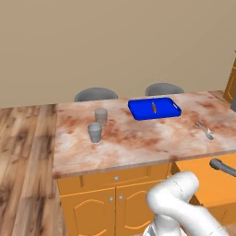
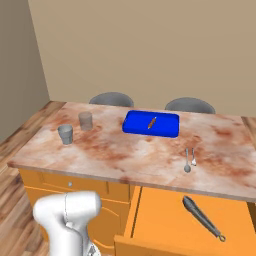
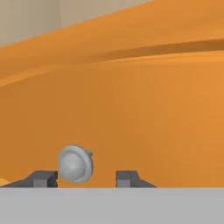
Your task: Take the tongs from the drawer on the right and place them on the dining counter next to the tray containing the kebab skewer.
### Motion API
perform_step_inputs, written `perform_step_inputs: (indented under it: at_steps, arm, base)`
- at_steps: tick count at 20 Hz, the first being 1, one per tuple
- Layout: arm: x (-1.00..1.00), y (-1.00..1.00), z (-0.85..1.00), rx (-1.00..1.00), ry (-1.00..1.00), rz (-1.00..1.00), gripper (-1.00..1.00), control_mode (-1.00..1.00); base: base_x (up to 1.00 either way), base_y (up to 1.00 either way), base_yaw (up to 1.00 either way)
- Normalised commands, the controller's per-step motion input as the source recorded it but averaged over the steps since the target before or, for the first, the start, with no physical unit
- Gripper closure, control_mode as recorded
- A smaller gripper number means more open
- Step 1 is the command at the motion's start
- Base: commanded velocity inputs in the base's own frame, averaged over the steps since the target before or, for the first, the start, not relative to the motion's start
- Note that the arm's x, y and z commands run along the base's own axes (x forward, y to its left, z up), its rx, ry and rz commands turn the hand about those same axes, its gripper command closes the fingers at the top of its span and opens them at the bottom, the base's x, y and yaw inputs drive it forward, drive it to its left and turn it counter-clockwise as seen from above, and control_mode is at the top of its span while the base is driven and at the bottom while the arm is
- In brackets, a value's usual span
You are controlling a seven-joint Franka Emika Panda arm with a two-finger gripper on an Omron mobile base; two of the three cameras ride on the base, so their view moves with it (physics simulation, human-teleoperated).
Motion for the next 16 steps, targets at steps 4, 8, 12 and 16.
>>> perform_step_inputs:
  at_steps: [4, 8, 12, 16]
  arm:
    - [-1.0, -0.88, -0.96, 0.0, 0.02, -0.03, 1.0, -1.0]
    - [-1.0, -0.72, -0.63, 0.0, 0.02, -0.08, 1.0, -1.0]
    - [-1.0, -0.21, 0.04, 0.03, 0.0, -0.12, -1.0, -1.0]
    - [-0.91, -0.06, 0.7, 0.06, 0.0, -0.17, -1.0, -1.0]
  base:
    - [0.0, 0.0, 0.0]
    - [0.0, 0.0, 0.0]
    - [0.0, 0.0, 0.0]
    - [0.0, 0.0, 0.0]
